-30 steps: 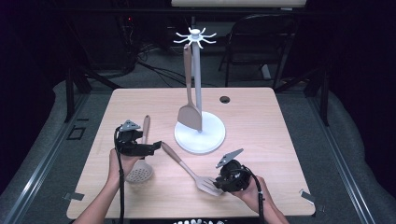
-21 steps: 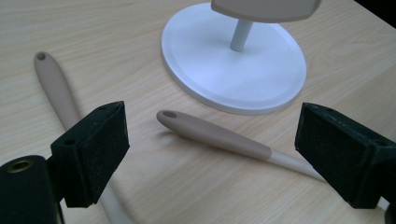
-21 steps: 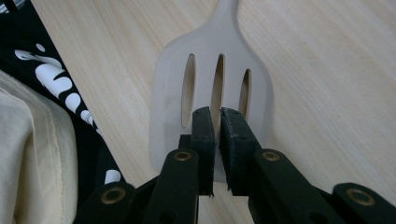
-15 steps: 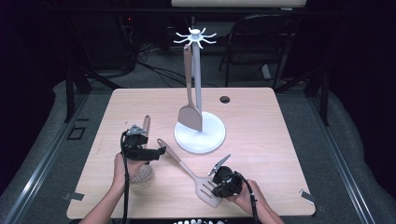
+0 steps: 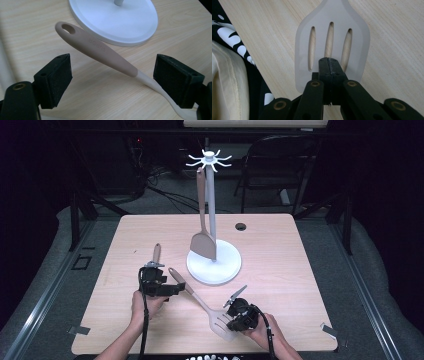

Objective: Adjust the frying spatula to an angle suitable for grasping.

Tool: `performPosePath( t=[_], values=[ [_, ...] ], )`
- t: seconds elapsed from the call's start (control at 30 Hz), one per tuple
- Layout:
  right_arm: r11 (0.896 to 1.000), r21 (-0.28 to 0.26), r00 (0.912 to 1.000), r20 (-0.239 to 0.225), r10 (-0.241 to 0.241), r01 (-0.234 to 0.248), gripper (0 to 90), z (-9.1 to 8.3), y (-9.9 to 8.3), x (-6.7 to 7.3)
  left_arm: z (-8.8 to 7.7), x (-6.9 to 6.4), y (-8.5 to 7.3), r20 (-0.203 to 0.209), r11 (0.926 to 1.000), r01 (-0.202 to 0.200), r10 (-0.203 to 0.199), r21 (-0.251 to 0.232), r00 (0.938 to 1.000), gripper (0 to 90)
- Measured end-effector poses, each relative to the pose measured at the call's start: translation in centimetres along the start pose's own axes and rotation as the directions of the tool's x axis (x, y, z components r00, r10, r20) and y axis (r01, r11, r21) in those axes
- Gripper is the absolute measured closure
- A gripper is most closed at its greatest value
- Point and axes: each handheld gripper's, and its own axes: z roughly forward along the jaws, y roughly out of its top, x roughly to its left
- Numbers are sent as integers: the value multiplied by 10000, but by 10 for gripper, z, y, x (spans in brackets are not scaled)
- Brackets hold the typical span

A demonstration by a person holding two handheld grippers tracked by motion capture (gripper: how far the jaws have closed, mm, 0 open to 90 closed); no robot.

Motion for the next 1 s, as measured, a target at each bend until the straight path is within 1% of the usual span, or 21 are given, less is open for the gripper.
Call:
performPosePath(
  t=[0.13,0.2,0.3,0.37,0.4,0.53,0.6,0.73,0.8,0.9,0.93,1.0],
  values=[
    [10000,-46,10000,-92,7,-8,900,1,0,-1,10,-2,1,-134,9999,17,-15,138,9999,165],
    [10000,28,10000,-48,-46,47,900,0,0,-1,15,-2,1,-70,9997,75,-73,223,9999,174],
    [10000,49,10000,-61,-72,72,900,0,1,-2,22,-5,1,-179,9993,105,-99,357,9998,196],
    [10000,53,10000,-55,-79,79,900,0,1,-1,26,-6,1,-269,9990,74,-62,434,9996,198],
    [10000,-30,9999,-114,-29,29,900,1,0,-1,27,-5,2,-356,9988,21,-3,488,9994,217],
    [10000,-45,9999,-92,-44,44,900,1,1,-1,31,-3,4,-472,9982,237,-211,550,9987,266],
    [10000,-55,9999,-95,-64,63,900,1,1,-1,33,-2,4,-449,9978,311,-285,589,9986,290],
    [10000,-58,9999,-116,-76,76,900,1,1,-1,38,-4,5,-572,9975,431,-399,562,9976,307],
    [9998,34,9998,-27,-175,175,900,1,2,-1,40,-4,4,-575,9973,539,-510,504,9970,333],
    [9998,-3,9998,-89,-187,187,900,2,2,0,41,-5,5,-639,9967,634,-601,505,9961,362],
    [9998,-19,9998,-120,-180,180,900,2,3,0,41,-6,5,-663,9967,611,-575,530,9961,368],
    [9997,30,9997,-87,-244,244,900,2,3,0,41,-7,5,-666,9965,690,-658,474,9956,380]
  ],
)
